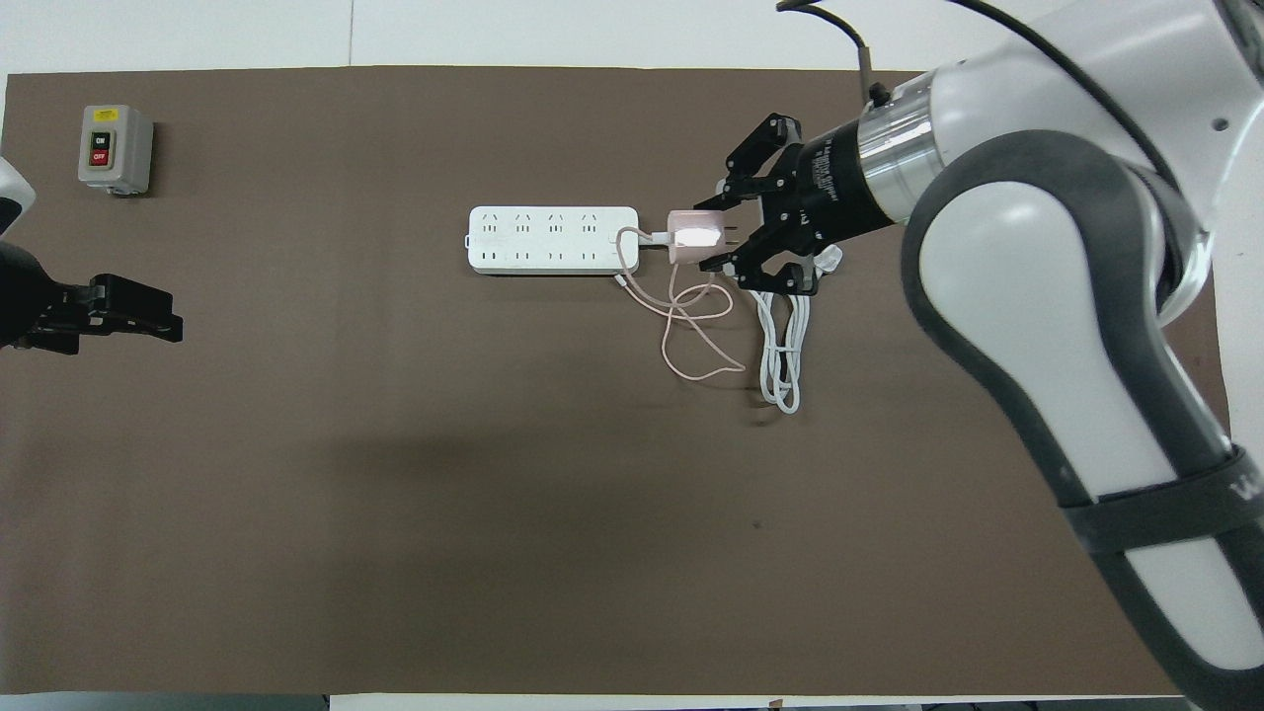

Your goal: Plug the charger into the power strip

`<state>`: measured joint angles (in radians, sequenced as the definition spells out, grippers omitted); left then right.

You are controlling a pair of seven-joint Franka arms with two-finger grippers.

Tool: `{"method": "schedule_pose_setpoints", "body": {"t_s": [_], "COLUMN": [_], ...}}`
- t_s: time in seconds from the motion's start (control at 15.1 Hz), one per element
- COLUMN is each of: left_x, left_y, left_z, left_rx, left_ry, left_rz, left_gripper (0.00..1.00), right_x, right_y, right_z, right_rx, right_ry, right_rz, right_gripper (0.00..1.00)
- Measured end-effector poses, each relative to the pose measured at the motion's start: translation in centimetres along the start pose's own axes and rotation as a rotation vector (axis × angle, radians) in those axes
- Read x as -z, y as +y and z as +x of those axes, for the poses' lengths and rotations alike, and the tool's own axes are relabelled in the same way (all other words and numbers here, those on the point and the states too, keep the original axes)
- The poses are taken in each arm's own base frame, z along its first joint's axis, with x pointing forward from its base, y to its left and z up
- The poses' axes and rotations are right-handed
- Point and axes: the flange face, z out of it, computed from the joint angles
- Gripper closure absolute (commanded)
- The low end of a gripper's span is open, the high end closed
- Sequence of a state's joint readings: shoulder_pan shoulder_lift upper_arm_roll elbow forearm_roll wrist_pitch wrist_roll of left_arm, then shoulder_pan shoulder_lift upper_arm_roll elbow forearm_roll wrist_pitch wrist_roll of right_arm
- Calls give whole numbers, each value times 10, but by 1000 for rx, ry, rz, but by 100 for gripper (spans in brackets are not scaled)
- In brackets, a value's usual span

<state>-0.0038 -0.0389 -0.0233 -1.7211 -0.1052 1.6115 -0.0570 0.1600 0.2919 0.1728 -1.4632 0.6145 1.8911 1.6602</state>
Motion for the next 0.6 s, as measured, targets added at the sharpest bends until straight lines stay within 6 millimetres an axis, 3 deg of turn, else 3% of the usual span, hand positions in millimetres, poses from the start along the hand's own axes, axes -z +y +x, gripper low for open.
{"method": "schedule_pose_setpoints", "body": {"t_s": [0.07, 0.33, 0.6], "left_x": [0, -24, -68], "left_y": [-2, -48, -69], "left_z": [-1, 0, -2], "left_rx": [20, -5, -9], "left_ry": [-5, -25, -104], "left_rz": [-86, -398, -730], "left_gripper": [0, 0, 0], "right_x": [-11, -49, -60], "right_y": [3, 17, 20], "right_z": [-15, -59, -59], "right_rx": [-4, -43, -73], "right_ry": [0, -1, 22], "right_rz": [6, 17, 7], "right_gripper": [74, 78, 80]}}
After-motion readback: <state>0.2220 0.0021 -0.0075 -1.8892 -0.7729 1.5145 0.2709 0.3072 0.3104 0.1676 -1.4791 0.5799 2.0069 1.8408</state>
